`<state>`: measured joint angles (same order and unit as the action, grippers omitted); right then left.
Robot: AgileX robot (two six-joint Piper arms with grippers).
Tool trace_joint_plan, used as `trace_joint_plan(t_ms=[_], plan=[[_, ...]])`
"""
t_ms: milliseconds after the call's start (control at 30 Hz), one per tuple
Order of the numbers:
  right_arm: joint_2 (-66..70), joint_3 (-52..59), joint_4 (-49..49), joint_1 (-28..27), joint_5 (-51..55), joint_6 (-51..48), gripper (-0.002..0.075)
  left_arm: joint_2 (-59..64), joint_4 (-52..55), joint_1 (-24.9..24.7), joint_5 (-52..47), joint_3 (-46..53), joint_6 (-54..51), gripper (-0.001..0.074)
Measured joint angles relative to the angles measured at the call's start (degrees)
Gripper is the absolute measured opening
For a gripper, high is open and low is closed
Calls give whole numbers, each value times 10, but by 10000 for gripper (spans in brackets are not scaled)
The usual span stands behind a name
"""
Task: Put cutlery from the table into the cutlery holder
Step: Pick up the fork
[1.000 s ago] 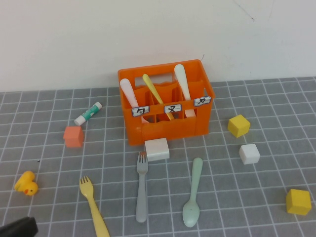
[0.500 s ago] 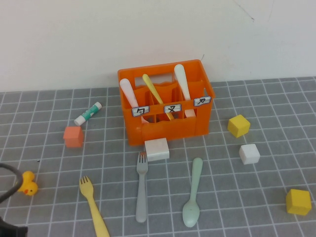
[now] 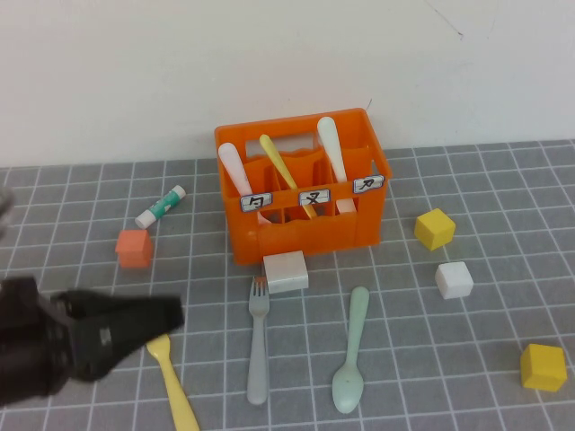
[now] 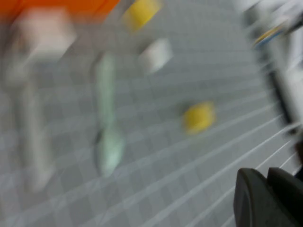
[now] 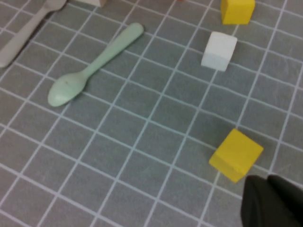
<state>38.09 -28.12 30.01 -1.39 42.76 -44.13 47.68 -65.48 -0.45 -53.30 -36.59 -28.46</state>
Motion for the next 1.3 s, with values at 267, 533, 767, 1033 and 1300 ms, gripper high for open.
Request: trace_joint_plan(t_ms=[267, 533, 767, 1033, 1300], plan=[[0, 0, -56, 0, -10, 16, -3, 0, 12, 0, 201, -17, -97, 31], [0, 26, -74, 0, -32, 37, -3, 65, 463, 37, 158, -22, 285, 31], [0, 46, -56, 9, -44, 34, -3, 147, 504, 38, 38, -22, 285, 31], [0, 50, -36, 10, -59, 26, -3, 163, 204, 37, 80, -18, 93, 31], [0, 50, -29, 10, -59, 17, -3, 164, 30, 24, 137, -6, -41, 6]])
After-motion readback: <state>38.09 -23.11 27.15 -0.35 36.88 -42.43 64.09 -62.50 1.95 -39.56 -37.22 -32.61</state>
